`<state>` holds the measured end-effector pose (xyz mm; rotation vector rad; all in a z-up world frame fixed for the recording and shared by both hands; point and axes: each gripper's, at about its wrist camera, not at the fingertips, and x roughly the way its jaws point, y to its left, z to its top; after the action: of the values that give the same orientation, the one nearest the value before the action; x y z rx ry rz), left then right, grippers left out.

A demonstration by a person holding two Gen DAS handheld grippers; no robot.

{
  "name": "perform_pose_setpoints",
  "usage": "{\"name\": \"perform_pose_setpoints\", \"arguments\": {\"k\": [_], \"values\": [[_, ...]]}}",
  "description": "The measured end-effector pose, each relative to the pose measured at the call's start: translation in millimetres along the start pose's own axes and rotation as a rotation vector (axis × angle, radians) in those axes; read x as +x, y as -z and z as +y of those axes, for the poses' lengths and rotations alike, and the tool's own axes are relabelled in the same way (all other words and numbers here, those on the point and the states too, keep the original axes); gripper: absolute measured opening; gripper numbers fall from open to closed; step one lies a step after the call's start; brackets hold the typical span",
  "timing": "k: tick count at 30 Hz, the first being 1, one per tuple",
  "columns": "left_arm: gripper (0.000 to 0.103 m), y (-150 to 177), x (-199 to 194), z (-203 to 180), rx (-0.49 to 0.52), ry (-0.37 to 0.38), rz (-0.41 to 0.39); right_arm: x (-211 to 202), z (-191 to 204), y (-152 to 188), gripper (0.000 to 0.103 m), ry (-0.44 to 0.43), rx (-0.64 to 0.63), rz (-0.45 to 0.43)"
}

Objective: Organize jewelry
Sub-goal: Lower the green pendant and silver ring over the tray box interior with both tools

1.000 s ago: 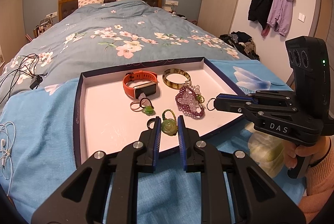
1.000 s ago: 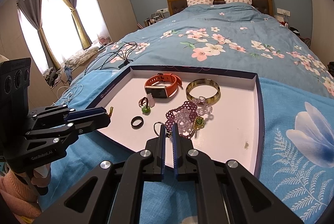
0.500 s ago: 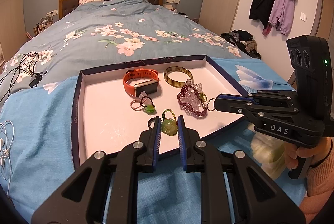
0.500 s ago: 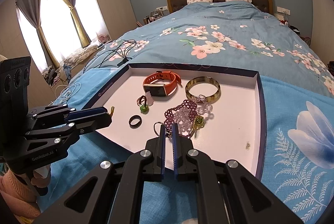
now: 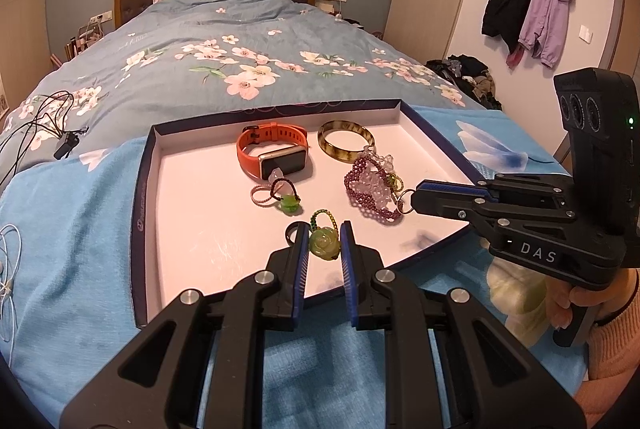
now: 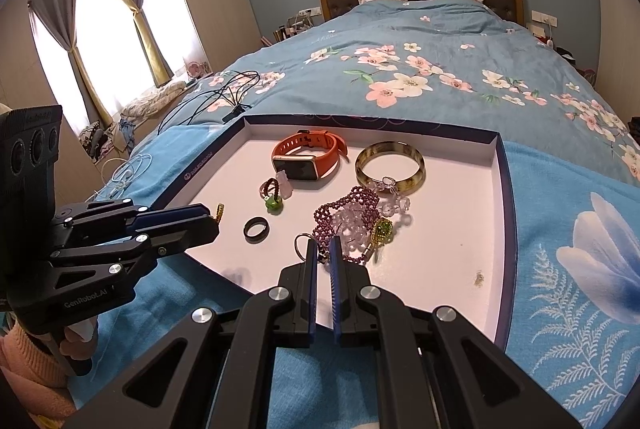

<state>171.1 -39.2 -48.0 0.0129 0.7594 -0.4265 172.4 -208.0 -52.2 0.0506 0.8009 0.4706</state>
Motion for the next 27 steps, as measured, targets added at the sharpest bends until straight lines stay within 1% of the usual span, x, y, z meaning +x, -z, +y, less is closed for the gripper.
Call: {"name": "perform_pose_setpoints", "arguments": {"k": [16,27], "values": [[0.016,1,10,2,-0.013,-0.012,0.020,9,-1,1,0.005,0.014,0.001,0.030],[0.016,1,22,3,-0.019,-0.020,0.047,18,-2,1,0.006,0.050,-0.005,0.055]]}}
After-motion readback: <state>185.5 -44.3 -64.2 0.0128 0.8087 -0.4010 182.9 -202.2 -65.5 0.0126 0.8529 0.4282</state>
